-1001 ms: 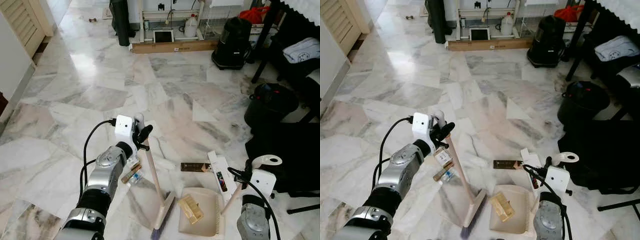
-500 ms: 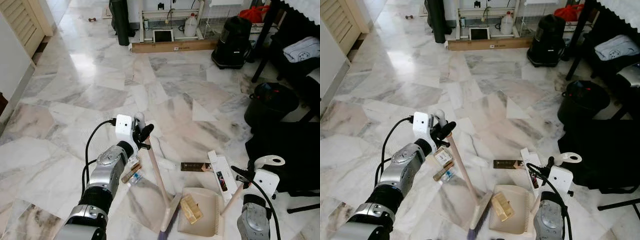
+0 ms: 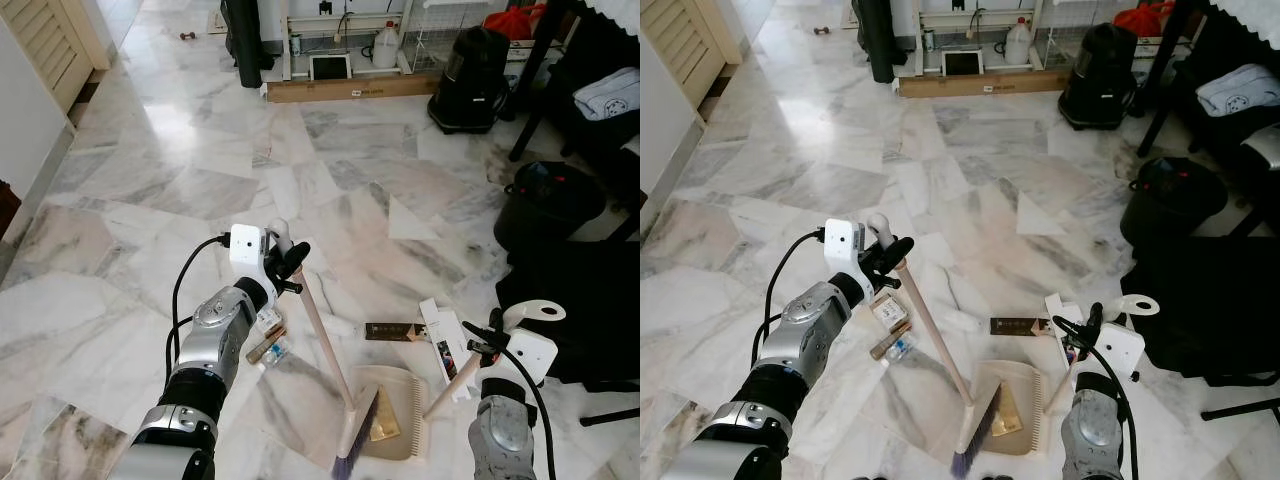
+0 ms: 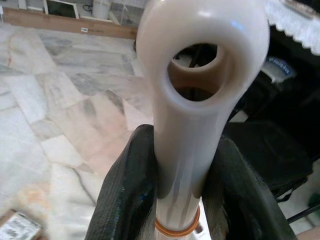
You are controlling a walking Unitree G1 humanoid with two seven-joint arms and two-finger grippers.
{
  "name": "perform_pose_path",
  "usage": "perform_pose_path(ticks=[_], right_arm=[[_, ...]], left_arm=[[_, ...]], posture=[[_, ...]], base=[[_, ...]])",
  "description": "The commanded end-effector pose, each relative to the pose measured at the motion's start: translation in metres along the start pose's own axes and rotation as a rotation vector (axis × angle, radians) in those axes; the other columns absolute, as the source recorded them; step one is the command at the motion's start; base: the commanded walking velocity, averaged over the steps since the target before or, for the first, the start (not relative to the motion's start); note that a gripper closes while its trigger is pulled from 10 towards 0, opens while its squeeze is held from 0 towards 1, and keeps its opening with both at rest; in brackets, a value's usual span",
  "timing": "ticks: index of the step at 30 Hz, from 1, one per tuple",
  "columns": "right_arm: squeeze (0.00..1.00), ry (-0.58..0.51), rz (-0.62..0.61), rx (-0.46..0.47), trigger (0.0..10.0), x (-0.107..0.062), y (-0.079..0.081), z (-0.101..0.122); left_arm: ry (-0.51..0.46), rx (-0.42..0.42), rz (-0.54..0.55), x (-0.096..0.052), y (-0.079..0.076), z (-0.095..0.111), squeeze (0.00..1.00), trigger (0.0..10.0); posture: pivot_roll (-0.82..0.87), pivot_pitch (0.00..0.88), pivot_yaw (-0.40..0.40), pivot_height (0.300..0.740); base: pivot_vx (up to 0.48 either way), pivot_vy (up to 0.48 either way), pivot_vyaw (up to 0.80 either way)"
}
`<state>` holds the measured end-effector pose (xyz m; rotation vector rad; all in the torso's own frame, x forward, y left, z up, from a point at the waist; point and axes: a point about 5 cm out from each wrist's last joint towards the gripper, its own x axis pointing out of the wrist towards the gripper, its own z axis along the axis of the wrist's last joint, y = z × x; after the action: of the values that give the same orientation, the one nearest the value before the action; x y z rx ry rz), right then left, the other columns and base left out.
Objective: Sweep floor
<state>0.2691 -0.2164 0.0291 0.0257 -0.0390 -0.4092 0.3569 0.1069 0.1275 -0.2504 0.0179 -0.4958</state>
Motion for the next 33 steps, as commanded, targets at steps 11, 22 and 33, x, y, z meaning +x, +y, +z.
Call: perform_pose_path(ticks=[11,22,33], right_arm=[[0.00,-0.072,-0.017,0.056,10.0,0.012,-0.001,0.017],[0.00,-0.137,-0.040,0.057,10.0,0.014,-0.009,0.027],[0.00,-0.285,-0.062,0.116,10.0,0.025,-0.015,0.066]], left_arm=[[-0.130,-0.011,-0.008,0.001,0.002,0.035,0.00,10.0],[-0.334,0.209,0.099,-0.017,0.002,0.075,0.00,10.0],[-0.365,0.415,0.229,-0.025,0.009,0.076,0.00,10.0]], posture=[[0.08,0.110,0.017,0.740],[0.08,0.093,0.008,0.740],[0.05,0.062,-0.005,0.740]], base=[[0.000,0.000,0.00],[0.000,0.000,0.00],[0.000,0.000,0.00]])
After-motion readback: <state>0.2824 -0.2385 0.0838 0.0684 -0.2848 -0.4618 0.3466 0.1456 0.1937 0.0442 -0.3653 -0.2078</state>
